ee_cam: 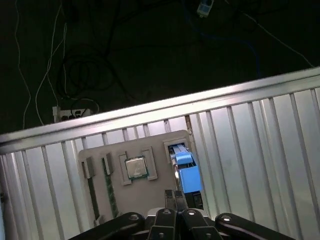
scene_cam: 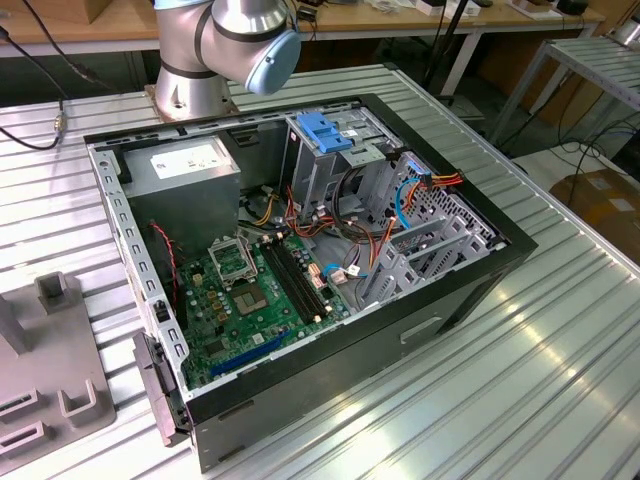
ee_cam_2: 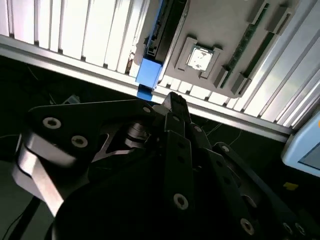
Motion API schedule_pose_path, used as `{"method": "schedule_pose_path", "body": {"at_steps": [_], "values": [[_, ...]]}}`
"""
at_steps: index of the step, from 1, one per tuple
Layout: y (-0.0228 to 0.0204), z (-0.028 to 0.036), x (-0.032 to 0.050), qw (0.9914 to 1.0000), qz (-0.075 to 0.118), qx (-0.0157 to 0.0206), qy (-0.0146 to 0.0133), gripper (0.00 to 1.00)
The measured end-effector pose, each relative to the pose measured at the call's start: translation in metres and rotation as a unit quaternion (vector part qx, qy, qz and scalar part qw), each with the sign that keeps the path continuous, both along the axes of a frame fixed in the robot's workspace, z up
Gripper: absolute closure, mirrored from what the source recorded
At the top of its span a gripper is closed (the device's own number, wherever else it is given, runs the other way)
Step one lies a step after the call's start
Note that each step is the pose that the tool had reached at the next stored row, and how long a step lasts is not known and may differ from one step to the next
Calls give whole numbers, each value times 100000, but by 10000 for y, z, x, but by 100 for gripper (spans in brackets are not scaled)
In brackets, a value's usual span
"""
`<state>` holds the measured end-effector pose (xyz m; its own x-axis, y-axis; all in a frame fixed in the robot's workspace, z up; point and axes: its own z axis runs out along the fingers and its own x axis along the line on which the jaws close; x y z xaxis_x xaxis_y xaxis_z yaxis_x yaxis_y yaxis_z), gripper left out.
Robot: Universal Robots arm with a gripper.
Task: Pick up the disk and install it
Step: 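Pick up the disk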
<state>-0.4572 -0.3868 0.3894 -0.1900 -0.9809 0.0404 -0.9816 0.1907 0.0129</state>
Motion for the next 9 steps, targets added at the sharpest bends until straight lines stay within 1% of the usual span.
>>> {"method": "schedule_pose_path", "body": {"at_steps": [2, 5, 8, 9], "values": [[0, 0, 0, 99982, 1913, -2, -2, 89], [-1, -1, 0, 99936, 3589, 0, -9, 89], [-1, -1, 0, 99865, 5195, 1, -13, 89], [-1, -2, 0, 99814, 6094, -1, -15, 89]]}}
